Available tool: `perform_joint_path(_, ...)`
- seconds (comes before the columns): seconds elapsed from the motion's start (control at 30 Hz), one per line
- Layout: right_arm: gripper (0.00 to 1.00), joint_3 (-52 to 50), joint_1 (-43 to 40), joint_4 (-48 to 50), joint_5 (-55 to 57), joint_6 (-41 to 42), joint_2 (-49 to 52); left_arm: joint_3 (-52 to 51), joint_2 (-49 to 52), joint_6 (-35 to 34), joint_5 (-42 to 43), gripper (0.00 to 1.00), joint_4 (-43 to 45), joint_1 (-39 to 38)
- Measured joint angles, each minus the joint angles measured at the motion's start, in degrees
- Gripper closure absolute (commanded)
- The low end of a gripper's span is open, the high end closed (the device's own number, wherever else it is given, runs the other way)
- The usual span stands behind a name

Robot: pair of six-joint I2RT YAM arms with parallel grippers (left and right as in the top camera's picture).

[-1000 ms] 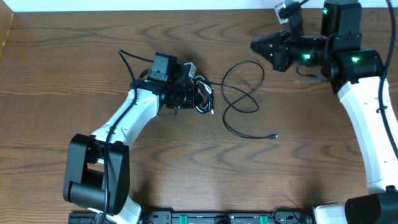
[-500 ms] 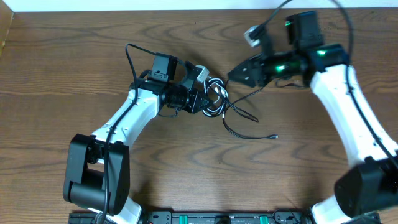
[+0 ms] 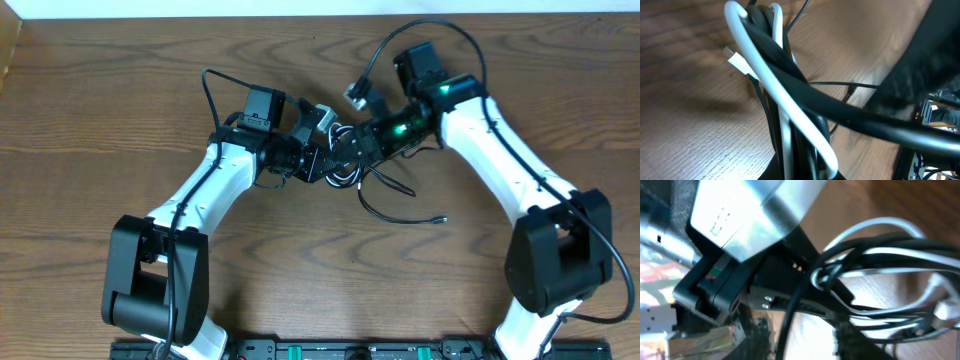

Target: Untangle cables

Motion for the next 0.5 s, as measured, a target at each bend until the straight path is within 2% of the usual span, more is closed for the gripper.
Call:
perform_joint_path(0.3,0.99,0.0,-1.3,2.0,-0.6,-0.3,-0.7,0.0,0.0,0.3,-2.2,0.93,-0.8,0.0)
perform_joint_path(0.5,0.99,-0.1,-4.5,1.9,0.2,-1.0,-6.4,0.0,0.0,1.3,-2.8,0.93,-1.3,-0.5)
